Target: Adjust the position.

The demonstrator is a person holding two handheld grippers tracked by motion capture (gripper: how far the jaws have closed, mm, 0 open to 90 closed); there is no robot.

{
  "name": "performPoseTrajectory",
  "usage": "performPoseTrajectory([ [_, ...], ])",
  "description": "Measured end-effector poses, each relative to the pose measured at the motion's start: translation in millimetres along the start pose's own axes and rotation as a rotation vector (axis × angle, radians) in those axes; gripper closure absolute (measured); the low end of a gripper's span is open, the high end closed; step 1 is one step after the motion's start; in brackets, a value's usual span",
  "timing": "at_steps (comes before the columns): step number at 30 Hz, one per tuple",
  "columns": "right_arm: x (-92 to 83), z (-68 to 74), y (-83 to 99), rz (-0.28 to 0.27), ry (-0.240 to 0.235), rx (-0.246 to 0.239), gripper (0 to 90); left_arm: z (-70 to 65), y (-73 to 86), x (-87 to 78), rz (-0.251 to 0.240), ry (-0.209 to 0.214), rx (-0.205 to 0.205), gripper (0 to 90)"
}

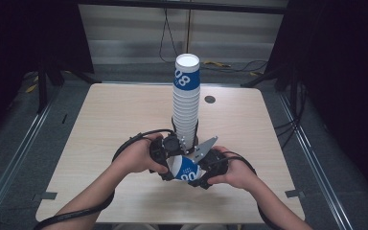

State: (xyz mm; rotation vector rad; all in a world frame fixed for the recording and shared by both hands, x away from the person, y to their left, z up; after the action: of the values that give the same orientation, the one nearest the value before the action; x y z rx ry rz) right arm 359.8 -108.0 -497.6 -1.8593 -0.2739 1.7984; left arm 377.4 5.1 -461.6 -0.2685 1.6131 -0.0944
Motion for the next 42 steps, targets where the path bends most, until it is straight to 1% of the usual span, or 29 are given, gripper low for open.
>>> performPoseTrajectory([
  [1, 0.9, -0.4, 0.5, -0.002, 0.001, -0.001, 30.8, 0.1, -0.6, -0.6, -0.009, -0.006, 0.0, 23.6],
  [2, 1.4, -0.4, 1.2, -0.004, -0.002, 0.007, 30.9, -0.7, -0.7, -1.6, -0.007, 0.0, -0.002, 23.5],
  [3, 2.1, -0.3, 1.8, -0.004, -0.007, 0.002, 30.9, -0.8, -1.3, -2.0, -0.015, -0.002, -0.001, 23.5],
  [4, 3.0, 0.2, 2.1, -0.007, -0.014, 0.008, 30.9, -0.8, -1.7, -2.7, -0.017, -0.006, 0.002, 23.5],
  [5, 3.5, -0.2, 2.7, -0.006, -0.009, 0.014, 30.9, -0.2, -1.5, -4.0, -0.005, -0.004, 0.013, 23.5],
  [6, 3.9, -0.2, 2.5, -0.011, -0.008, 0.013, 30.9, -0.4, -1.4, -4.2, -0.006, -0.006, 0.008, 23.5],
  [7, 4.0, -0.3, 2.6, -0.013, -0.009, 0.017, 31.0, 0.1, -2.0, -4.2, -0.015, -0.012, 0.012, 23.3],
  [8, 3.8, -0.9, 2.9, -0.013, -0.005, 0.018, 31.0, -0.4, -1.9, -4.4, -0.014, -0.009, 0.006, 23.2],
  [9, 3.9, -0.9, 2.8, -0.021, -0.006, 0.02, 31.0, -1.4, -2.3, -3.9, -0.025, -0.005, -0.009, 23.0],
  [13, 3.7, -2.9, 4.3, -0.031, 0.007, 0.025, 31.0, 0.8, -4.1, -4.0, -0.06, -0.025, 0.015, 21.0],
  [15, 4.0, -3.6, 4.9, -0.042, 0.008, 0.027, 31.0, 1.7, -4.3, -4.4, -0.072, -0.025, 0.024, 19.6],
  [17, 3.3, -4.2, 5.8, -0.044, 0.009, 0.031, 31.0, 2.2, -5.0, -4.3, -0.095, -0.024, 0.022, 18.5],
  [18, 3.4, -4.1, 5.8, -0.05, 0.008, 0.037, 31.0, 2.0, -5.1, -4.5, -0.105, -0.018, 0.012, 18.0],
  [19, 3.2, -4.1, 5.9, -0.054, 0.006, 0.036, 31.0, 3.5, -4.6, -5.0, -0.106, -0.02, 0.016, 17.7],
  [20, 2.9, -4.2, 6.4, -0.053, 0.008, 0.035, 31.0, 3.0, -4.9, -5.1, -0.12, -0.015, 0.002, 17.5],
  [21, 2.4, -4.2, 6.9, -0.051, 0.01, 0.042, 31.0, 3.9, -5.0, -5.5, -0.133, -0.017, 0.004, 17.1],
  [22, 2.5, -5.2, 7.1, -0.055, 0.015, 0.032, 31.0, 3.7, -4.7, -6.5, -0.149, -0.013, -0.007, 16.9],
  [23, 2.2, -4.8, 7.9, -0.056, 0.016, 0.044, 31.0, 4.2, -5.0, -7.4, -0.167, -0.015, -0.005, 17.4],
  [24, 2.1, -5.2, 8.1, -0.06, 0.017, 0.043, 31.0, 4.1, -4.9, -9.1, -0.183, -0.008, -0.008, 17.9],
  [27, 0.6, -6.4, 8.9, -0.082, 0.018, 0.048, 31.0, 4.2, -5.7, -12.3, -0.247, 0.003, -0.027, 17.3],
  [28, 0.1, -6.5, 9.4, -0.083, 0.023, 0.056, 31.0, 4.5, -5.0, -13.1, -0.257, 0.006, -0.034, 17.2],
  [29, -0.4, -7.8, 9.1, -0.095, 0.025, 0.048, 31.0, 6.2, -3.4, -14.4, -0.254, 0.002, -0.02, 17.3],
  [31, -1.1, -7.0, 9.3, -0.101, 0.022, 0.065, 31.0, 6.3, -3.0, -14.5, -0.282, 0.006, -0.033, 16.8],
  [32, -1.6, -8.0, 9.7, -0.101, 0.028, 0.059, 31.0, 7.7, -2.1, -14.7, -0.287, 0.001, -0.039, 17.1],
  [33, -1.8, -8.3, 9.7, -0.105, 0.029, 0.06, 31.0, 9.0, -0.7, -15.6, -0.287, 0.001, -0.036, 17.0],
  [35, -3.5, -8.8, 10.6, -0.109, 0.031, 0.07, 31.1, 10.3, 0.9, -17.0, -0.315, 0.004, -0.055, 16.9],
  [38, -5.8, -10.1, 10.9, -0.131, 0.027, 0.075, 31.1, 11.6, 3.6, -18.3, -0.357, 0.013, -0.077, 16.8],
  [39, -6.4, -10.7, 11.3, -0.136, 0.029, 0.079, 31.1, 12.7, 5.2, -18.8, -0.361, 0.011, -0.068, 16.7],
  [42, -8.8, -12.2, 12.6, -0.159, 0.026, 0.096, 31.1, 13.2, 6.6, -19.9, -0.407, 0.022, -0.08, 16.7],
])
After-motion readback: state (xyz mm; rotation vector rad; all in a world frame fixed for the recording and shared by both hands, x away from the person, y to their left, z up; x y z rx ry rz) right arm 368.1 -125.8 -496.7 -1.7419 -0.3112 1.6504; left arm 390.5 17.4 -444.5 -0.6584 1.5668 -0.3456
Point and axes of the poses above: each handheld gripper's, and its own axes: x roughly forward along the jaws, y roughly out of its underside, z roughly to its left, the point moved 8 cm from there along x, roughly forward along the jaws, and after that the axes turned 3 degrees about z, right-handed, at the moved point
